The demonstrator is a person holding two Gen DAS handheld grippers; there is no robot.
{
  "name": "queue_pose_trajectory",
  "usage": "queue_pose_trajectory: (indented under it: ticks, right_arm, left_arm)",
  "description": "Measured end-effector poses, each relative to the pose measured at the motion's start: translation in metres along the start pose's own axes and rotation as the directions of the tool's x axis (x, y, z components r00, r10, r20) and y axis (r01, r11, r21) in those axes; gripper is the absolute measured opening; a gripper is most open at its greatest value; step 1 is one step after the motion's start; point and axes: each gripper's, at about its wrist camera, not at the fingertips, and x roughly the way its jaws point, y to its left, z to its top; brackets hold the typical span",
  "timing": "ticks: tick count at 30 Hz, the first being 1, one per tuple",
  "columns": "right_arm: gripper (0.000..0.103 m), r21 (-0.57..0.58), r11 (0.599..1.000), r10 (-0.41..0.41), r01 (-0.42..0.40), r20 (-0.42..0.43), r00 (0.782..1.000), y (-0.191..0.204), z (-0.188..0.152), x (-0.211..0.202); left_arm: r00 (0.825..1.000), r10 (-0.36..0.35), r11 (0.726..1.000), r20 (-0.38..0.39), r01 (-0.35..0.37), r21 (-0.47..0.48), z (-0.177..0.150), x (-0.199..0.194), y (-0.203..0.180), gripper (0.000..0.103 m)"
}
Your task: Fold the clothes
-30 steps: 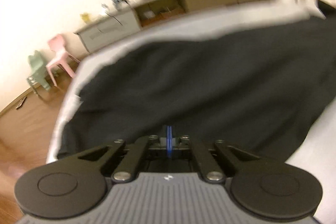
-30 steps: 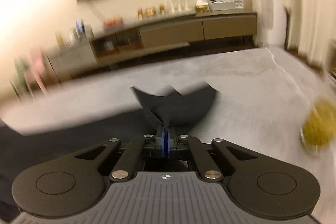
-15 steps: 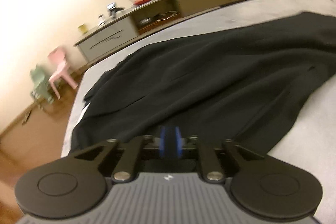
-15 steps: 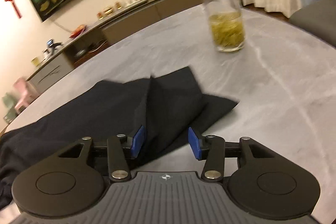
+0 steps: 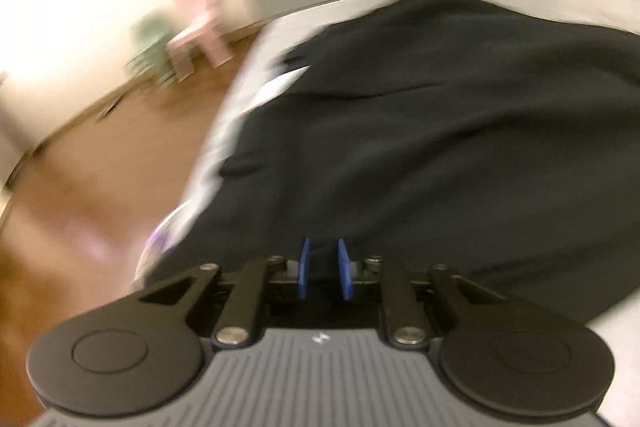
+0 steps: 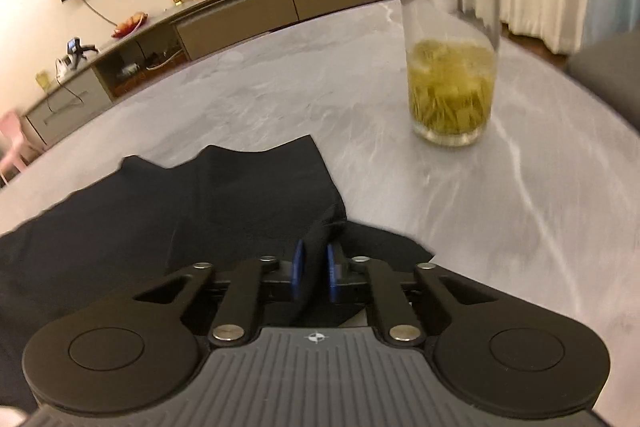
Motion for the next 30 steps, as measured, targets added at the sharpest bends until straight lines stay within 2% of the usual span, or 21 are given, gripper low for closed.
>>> queue_pose_trajectory:
  ticks: [2,3,5,6,7,8,9,11,12,13,14,16,18,19,20,21,23,26,28,30]
  right_arm:
    - [0.014,-0.055,0.998,-0.028,0.029,0.013,1.0,0.004,0.005,0.005]
    - [0.024,-0.082,0.996,-0.041,0.043,0.026,0.999,0.004,0.006,0.007]
    - [0.036,-0.045,0.998,-0.037,0.039,0.064,0.997,-0.004,0.005,0.0]
    - [0.045,0.004,1.0,-0.006,0.006,0.081,0.997,-0.01,0.005,-0.006]
    - [0.051,0.076,0.995,0.057,-0.065,0.098,0.994,-0.016,0.006,-0.014]
    - [0.065,0.115,0.987,0.098,-0.111,0.111,0.989,-0.02,0.006,-0.02]
    - [0.079,0.105,0.987,0.109,-0.121,0.112,0.988,-0.019,0.006,-0.023]
    - [0.086,0.089,0.987,0.127,-0.137,0.11,0.986,-0.019,0.005,-0.027]
    - [0.086,0.086,0.987,0.127,-0.135,0.1,0.987,-0.021,0.006,-0.025]
    - [0.086,0.089,0.987,0.129,-0.137,0.093,0.987,-0.024,0.007,-0.024]
    - [0.086,0.102,0.984,0.134,-0.143,0.091,0.987,-0.028,0.008,-0.024]
    - [0.086,0.132,0.979,0.144,-0.154,0.088,0.986,-0.038,0.009,-0.023]
    - [0.088,0.153,0.975,0.152,-0.163,0.085,0.985,-0.047,0.01,-0.022]
    - [0.088,0.157,0.974,0.152,-0.163,0.082,0.985,-0.051,0.011,-0.021]
    - [0.089,0.153,0.976,0.146,-0.156,0.076,0.986,-0.055,0.012,-0.019]
    - [0.09,0.147,0.978,0.142,-0.151,0.068,0.988,-0.059,0.013,-0.017]
    - [0.09,0.13,0.981,0.141,-0.145,0.045,0.989,-0.067,0.015,-0.012]
    - [0.091,0.111,0.981,0.16,-0.16,0.009,0.987,-0.078,0.014,-0.004]
    - [0.091,0.083,0.98,0.182,-0.181,0.0,0.983,-0.08,0.012,-0.004]
    - [0.092,0.055,0.977,0.205,-0.204,-0.005,0.979,-0.081,0.009,-0.007]
  left_arm:
    - [0.993,0.109,0.994,-0.047,-0.11,-0.026,0.0,0.006,0.011,0.013]
    - [0.991,0.124,0.991,-0.043,-0.126,-0.054,0.003,0.003,0.015,0.013]
    - [0.991,0.132,0.989,0.027,-0.13,-0.067,0.01,-0.014,0.011,0.015]
    - [0.989,0.125,0.991,0.077,-0.12,-0.058,0.014,-0.027,0.003,0.015]
    - [0.985,0.115,0.993,0.128,-0.109,-0.047,0.018,-0.041,-0.007,0.016]
    - [0.982,0.079,0.997,0.172,-0.076,-0.028,0.022,-0.056,-0.02,0.019]
    - [0.978,0.02,1.0,0.21,-0.021,0.001,0.031,-0.07,-0.042,0.022]
    - [0.954,-0.128,0.991,0.269,0.113,0.072,0.041,-0.099,-0.088,0.039]
    - [0.932,-0.219,0.974,0.289,0.191,0.122,0.044,-0.114,-0.118,0.044]
    - [0.906,-0.303,0.95,0.296,0.262,0.173,0.044,-0.131,-0.151,0.054]
    - [0.871,-0.395,0.912,0.291,0.333,0.241,0.044,-0.148,-0.189,0.062]
    - [0.79,-0.554,0.815,0.263,0.449,0.367,0.047,-0.182,-0.263,0.069]
    - [0.709,-0.67,0.711,0.222,0.526,0.466,0.053,-0.213,-0.334,0.071]
    - [0.673,-0.712,0.668,0.202,0.56,0.491,0.058,-0.225,-0.366,0.075]
    - [0.641,-0.745,0.632,0.186,0.587,0.505,0.066,-0.235,-0.397,0.08]
    - [0.619,-0.765,0.606,0.178,0.598,0.524,0.075,-0.242,-0.429,0.082]
    - [0.621,-0.766,0.594,0.165,0.585,0.552,0.092,-0.246,-0.485,0.084]
    - [0.655,-0.751,0.578,0.086,0.589,0.565,0.111,-0.231,-0.552,0.084]
    - [0.681,-0.729,0.582,0.069,0.563,0.587,0.113,-0.224,-0.58,0.084]
    - [0.704,-0.708,0.591,0.059,0.544,0.595,0.113,-0.215,-0.601,0.078]
